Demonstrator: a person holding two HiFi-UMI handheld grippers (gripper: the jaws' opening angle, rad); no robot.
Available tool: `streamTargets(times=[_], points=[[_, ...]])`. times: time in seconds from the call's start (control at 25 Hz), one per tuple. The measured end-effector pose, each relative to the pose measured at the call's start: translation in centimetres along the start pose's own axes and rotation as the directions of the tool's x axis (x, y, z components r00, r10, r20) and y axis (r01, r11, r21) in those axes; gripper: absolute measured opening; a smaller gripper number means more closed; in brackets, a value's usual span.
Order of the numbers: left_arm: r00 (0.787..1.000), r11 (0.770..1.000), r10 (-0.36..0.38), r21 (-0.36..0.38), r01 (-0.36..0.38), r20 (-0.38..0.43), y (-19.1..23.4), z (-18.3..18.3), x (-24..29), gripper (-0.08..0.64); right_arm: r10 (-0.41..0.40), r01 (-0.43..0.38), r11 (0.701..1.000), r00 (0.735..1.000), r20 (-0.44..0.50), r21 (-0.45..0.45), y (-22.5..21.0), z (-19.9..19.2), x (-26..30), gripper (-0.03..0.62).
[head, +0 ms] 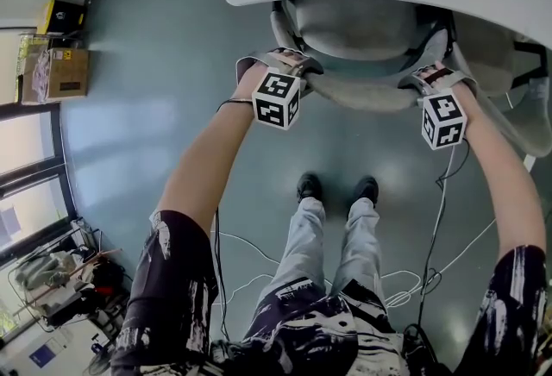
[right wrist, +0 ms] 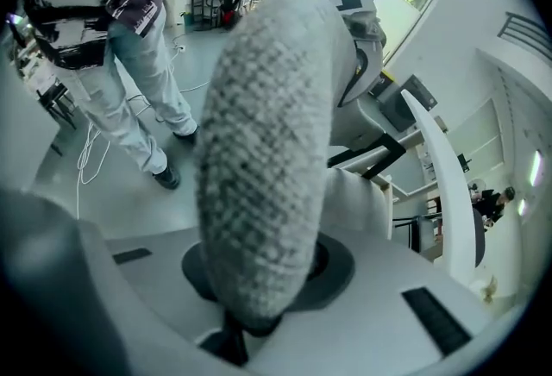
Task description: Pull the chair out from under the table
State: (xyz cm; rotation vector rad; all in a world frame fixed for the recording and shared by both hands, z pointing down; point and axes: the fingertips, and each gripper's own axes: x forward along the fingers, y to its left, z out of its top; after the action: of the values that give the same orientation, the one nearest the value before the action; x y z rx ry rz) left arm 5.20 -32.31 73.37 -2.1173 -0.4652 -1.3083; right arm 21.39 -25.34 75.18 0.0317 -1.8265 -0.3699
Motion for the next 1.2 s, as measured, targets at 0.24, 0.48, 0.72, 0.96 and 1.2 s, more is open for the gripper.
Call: streamTargets(times=[0.24,0.48,0.72,0.96,1.2], points=[[1.000,1.000,0.010,0.006,-0.010,-0.020,-0.8,0.2,-0.4,0.080,-0.014,0.014,0.999,1.000,-0.009,0.038,0.3,0.6,-0.3,0.048],[0.998,0.999,-0.038,0.005,0.038,-0.048,-4.2,1.6,-1.0,0.072,0.008,-0.009,1.000,1.000,0.001,0.015,3.3,2.6,-0.5,0.044],[0.997,0.999,-0.035,0.011,0.035,-0.071,-10.7,4.4,-2.3,0.069,0.005,-0.005,1.000,1.000,-0.003,0.028,8.9,6.2,-1.3,0.044],[0.997,0.999,-0.042,0.006,0.043,-0.066,-17.3,8.1,-3.1,0.069,0.002,-0.001,0.999,1.000,-0.009,0.034,15.7,9.5,-2.1,0.044],[0.996,0.998,-0.055,-0.017,0.054,-0.067,-23.1,11.1,-4.3,0.069,0.010,-0.009,0.999,1.000,-0.011,0.049,21.3,12.8,-3.3,0.046]])
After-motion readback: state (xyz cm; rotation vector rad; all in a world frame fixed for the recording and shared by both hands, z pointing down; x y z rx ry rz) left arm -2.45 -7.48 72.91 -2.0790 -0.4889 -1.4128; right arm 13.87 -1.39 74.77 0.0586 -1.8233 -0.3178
